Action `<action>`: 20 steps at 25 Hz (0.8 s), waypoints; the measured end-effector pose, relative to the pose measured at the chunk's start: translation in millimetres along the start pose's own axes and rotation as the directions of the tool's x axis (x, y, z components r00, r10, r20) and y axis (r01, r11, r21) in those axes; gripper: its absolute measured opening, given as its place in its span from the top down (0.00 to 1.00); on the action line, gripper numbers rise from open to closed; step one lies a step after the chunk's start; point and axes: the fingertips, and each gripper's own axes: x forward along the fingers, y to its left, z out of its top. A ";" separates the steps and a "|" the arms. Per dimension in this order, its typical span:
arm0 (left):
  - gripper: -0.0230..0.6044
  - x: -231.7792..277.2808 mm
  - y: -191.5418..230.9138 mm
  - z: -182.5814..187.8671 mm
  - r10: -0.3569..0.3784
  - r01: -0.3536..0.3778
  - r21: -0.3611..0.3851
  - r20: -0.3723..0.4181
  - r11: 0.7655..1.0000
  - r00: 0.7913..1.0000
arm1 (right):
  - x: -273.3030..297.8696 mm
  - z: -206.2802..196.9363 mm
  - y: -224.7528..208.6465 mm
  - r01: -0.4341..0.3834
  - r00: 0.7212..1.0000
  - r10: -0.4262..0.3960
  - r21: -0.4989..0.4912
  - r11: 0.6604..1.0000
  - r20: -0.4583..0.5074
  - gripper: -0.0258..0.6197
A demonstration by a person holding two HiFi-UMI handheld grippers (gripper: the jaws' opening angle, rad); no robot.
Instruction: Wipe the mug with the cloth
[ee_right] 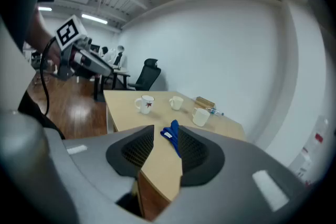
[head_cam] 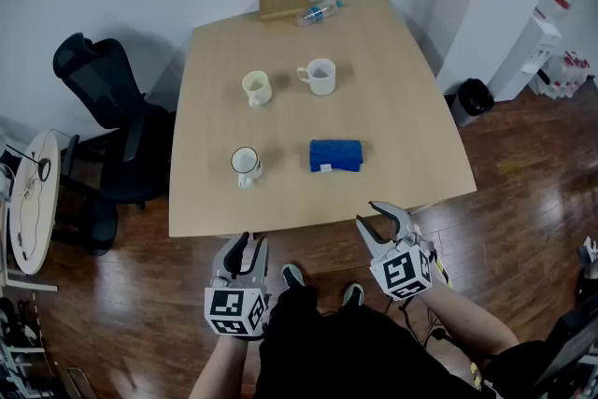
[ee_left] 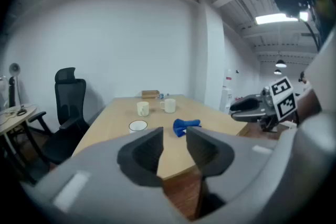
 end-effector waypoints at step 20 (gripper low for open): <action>0.75 98.8 123.4 -49.5 -0.211 0.173 -0.190 -0.200 0.966 0.957 | 229.3 -108.6 -15.2 -0.269 0.844 -0.120 -0.606 0.748 -0.523 0.49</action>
